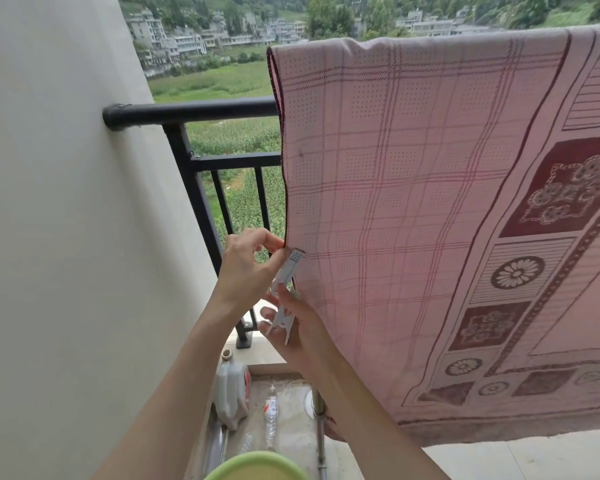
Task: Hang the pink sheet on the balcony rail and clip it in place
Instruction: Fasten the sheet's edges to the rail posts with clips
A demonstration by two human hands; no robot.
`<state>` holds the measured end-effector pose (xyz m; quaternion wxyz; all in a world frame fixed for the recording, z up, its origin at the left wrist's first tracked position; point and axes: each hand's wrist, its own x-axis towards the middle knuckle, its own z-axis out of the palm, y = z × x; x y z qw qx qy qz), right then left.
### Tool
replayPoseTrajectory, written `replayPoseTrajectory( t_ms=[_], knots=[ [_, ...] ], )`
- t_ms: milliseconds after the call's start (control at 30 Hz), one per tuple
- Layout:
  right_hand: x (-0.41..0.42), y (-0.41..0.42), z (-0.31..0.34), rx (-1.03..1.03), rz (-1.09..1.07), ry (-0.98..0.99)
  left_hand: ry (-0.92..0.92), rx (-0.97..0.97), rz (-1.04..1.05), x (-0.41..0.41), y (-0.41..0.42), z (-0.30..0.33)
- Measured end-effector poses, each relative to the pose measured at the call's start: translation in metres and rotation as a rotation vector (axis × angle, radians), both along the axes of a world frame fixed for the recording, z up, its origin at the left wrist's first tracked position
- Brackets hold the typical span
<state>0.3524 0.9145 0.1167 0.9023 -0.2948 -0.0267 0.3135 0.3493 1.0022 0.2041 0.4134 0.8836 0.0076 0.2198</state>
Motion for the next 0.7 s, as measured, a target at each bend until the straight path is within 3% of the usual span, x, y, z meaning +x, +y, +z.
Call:
replayPoseTrajectory(
  t_ms=[67,133,233,400,567,700],
  knots=[
    [0.001,-0.012,-0.015,-0.114,-0.016,-0.029,0.015,-0.173,-0.096,-0.002,0.006,-0.009],
    [-0.003,-0.027,-0.036,-0.335,-0.063,-0.118,0.033,-0.472,-0.169,-0.006,0.015,-0.025],
    [-0.019,-0.051,-0.085,-0.713,-0.117,-0.149,0.087,-0.709,-0.072,-0.014,0.027,-0.082],
    [-0.027,-0.066,-0.146,-1.161,-0.181,-0.157,0.404,-0.647,-0.028,-0.035,0.018,-0.198],
    [-0.017,-0.055,-0.165,-1.604,-0.216,-0.519,0.509,-0.567,-0.169,-0.024,0.007,-0.256],
    [-0.006,-0.047,-0.176,-1.597,-0.341,-0.593,0.464,-0.567,-0.241,-0.008,-0.004,-0.272]
  ],
)
